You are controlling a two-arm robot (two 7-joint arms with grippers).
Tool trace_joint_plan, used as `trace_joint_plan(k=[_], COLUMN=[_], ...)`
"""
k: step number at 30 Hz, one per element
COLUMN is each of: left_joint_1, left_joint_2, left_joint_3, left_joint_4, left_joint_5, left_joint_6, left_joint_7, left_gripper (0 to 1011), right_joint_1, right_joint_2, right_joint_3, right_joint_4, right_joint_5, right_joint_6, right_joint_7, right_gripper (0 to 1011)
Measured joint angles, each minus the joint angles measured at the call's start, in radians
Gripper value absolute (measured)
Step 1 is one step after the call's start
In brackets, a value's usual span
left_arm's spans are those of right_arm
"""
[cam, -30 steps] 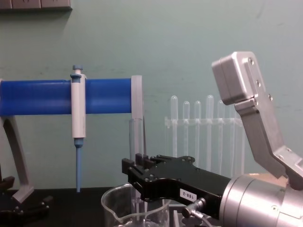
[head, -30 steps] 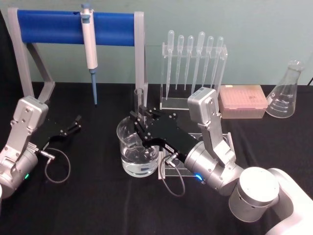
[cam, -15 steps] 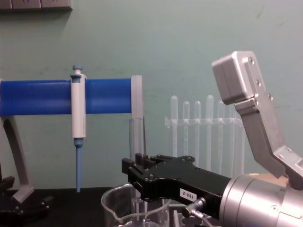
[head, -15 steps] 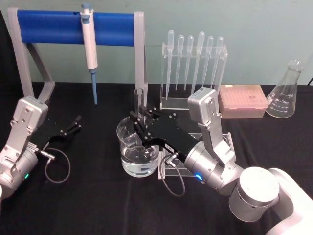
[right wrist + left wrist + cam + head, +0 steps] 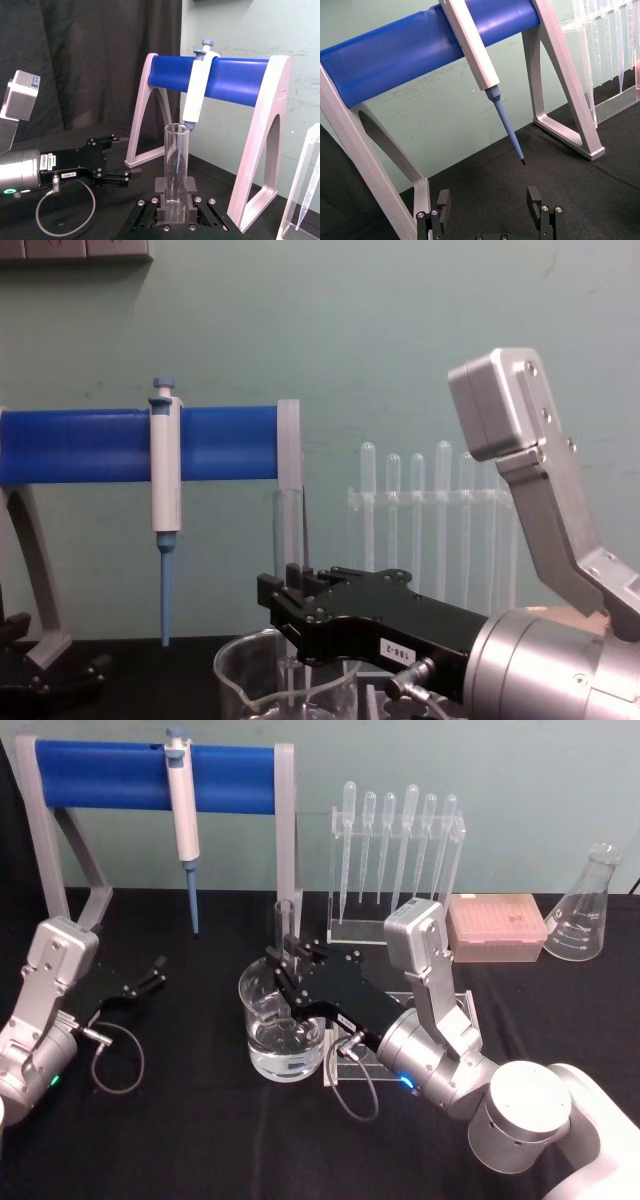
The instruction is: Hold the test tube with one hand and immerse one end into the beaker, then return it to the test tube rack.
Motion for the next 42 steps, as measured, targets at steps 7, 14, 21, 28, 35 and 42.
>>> trace_joint_plan(k=[7,14,21,28,35,42], left_joint_1=[0.000,0.000,0.000,0.000,0.000,0.000], left_joint_2=[0.000,0.000,0.000,0.000,0.000,0.000], left_joint_3=[0.000,0.000,0.000,0.000,0.000,0.000], left_joint_4=[0.000,0.000,0.000,0.000,0.000,0.000], left_joint_5=[0.000,0.000,0.000,0.000,0.000,0.000], left_joint_6=[0.000,0.000,0.000,0.000,0.000,0.000], left_joint_7=[0.000,0.000,0.000,0.000,0.000,0.000], left_gripper=[1000,1000,1000,1000,1000,1000], right_joint_1=[0.000,0.000,0.000,0.000,0.000,0.000], right_joint_2=[0.000,0.000,0.000,0.000,0.000,0.000], right_joint_3=[0.000,0.000,0.000,0.000,0.000,0.000], right_joint_4=[0.000,0.000,0.000,0.000,0.000,0.000], right_joint_5=[0.000,0.000,0.000,0.000,0.000,0.000], right_joint_6=[0.000,0.000,0.000,0.000,0.000,0.000], right_joint_7=[0.000,0.000,0.000,0.000,0.000,0.000], right_gripper=[226,226,226,226,226,226])
